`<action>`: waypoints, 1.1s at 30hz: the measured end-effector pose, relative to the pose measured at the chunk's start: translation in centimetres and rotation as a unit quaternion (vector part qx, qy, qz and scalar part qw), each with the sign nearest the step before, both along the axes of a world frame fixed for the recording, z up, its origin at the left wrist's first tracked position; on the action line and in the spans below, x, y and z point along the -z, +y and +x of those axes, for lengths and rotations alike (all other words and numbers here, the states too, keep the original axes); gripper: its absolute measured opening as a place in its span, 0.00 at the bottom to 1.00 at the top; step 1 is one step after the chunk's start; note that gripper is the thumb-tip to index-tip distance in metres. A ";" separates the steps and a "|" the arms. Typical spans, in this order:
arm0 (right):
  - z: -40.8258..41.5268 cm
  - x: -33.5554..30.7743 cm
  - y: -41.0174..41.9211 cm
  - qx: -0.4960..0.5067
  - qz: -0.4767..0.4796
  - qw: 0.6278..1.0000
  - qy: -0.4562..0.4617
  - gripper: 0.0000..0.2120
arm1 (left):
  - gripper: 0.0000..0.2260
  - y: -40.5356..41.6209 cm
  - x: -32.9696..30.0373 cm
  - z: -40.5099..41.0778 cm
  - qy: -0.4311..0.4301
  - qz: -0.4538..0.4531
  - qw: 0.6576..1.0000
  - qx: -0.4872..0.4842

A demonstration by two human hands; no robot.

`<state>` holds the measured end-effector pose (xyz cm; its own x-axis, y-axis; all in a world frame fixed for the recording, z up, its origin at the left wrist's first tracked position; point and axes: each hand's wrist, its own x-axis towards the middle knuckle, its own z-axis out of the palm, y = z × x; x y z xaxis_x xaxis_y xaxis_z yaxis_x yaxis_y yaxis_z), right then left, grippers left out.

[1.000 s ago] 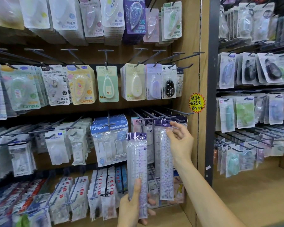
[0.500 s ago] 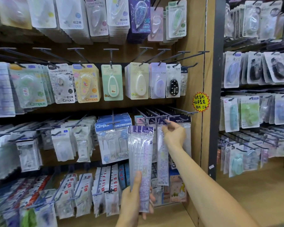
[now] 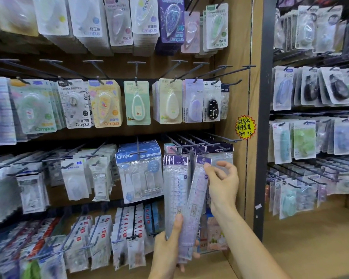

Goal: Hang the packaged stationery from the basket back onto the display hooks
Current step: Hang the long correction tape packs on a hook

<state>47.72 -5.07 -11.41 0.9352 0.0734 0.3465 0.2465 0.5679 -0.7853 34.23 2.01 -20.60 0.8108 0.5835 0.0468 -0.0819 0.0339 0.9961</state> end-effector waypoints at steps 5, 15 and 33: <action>1.5 -1.0 -0.4 0.071 -0.021 0.995 -0.064 0.07 | 0.22 -0.5 -0.6 -0.3 0.019 0.005 0.999 -0.050; 3.6 -1.5 1.2 0.121 -0.118 0.982 -0.089 0.08 | 0.33 0.8 0.2 -0.6 -0.017 -0.027 0.999 -0.013; -1.0 0.9 0.3 0.025 -0.075 0.997 -0.018 0.14 | 0.13 0.0 -1.7 0.1 -0.032 -0.052 0.998 -0.010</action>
